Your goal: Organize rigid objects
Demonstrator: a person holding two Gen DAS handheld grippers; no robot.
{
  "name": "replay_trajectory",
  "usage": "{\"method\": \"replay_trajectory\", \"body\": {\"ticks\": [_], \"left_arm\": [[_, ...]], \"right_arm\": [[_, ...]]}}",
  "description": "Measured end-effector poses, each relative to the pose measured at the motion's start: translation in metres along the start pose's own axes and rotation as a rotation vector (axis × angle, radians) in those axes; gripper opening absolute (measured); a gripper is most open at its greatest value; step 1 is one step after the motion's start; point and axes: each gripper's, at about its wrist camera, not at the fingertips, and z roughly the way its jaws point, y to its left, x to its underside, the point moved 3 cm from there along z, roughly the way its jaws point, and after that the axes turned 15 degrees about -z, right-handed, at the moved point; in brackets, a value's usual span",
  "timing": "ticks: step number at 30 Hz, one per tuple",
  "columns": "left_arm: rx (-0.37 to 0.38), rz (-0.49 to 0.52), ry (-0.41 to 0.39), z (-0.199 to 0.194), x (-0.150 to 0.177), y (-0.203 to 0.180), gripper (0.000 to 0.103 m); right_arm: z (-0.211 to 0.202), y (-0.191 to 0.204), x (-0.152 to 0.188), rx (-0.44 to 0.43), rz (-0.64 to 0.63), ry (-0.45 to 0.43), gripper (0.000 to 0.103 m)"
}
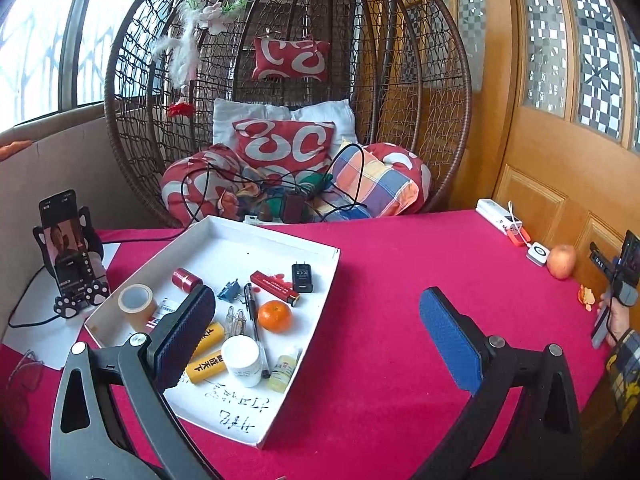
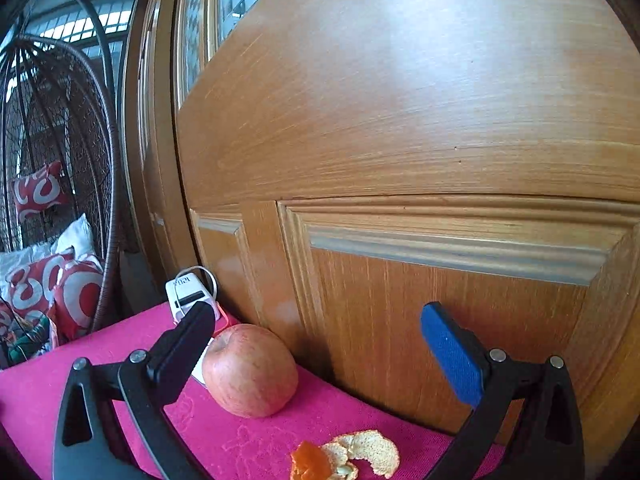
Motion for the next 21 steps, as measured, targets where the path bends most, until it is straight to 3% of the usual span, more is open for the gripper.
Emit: {"method": "replay_trajectory", "body": {"ticks": [6, 10, 13, 16, 21], "left_arm": [[-0.021, -0.028, 0.007, 0.0, 0.002, 0.01, 0.103], [-0.018, -0.012, -0.012, -0.004, 0.004, 0.011, 0.103], [-0.002, 0.006, 0.004, -0.001, 0.011, 0.013, 0.103], [0.022, 0.035, 0.041, -0.001, 0.032, 0.021, 0.103], [-0.077, -0.053, 0.015, -0.028, 0.075, 0.085, 0.103]], "right_arm": [[-0.001, 0.012, -0.011, 0.081, -0.286, -0.083, 0.103], [-0.015, 0.001, -0.014, 0.109, -0.303, -0.123, 0.103], [-0.055, 0.005, -0.025, 0.042, -0.243, -0.222, 0.103], [-0.096, 0.024, -0.041, -0.096, -0.168, -0.302, 0.103], [-0.166, 0.084, -0.056, -0.333, -0.091, -0.41, 0.103]]}}
